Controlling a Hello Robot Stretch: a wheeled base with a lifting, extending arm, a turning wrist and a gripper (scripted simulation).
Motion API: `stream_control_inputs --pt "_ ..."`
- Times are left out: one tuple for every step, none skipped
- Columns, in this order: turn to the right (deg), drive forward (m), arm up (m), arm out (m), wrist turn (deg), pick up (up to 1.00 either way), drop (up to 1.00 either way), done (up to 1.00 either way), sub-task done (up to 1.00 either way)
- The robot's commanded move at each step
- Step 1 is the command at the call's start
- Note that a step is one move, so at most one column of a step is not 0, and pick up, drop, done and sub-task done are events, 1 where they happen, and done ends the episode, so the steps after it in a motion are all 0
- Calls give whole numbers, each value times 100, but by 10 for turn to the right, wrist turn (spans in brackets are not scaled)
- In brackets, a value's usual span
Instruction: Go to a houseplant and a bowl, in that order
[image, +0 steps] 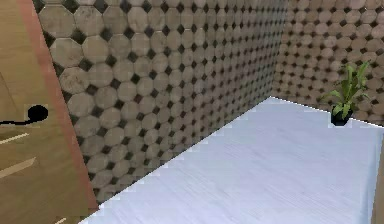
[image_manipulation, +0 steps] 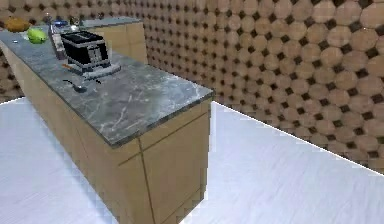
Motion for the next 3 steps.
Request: stream_control_inputs --pt "0 55 0 0 0 0 0 0 0" --pt "420 0 0 0 0 0 0 0 0" --pt "0 100 0 0 0 0 0 0 0"
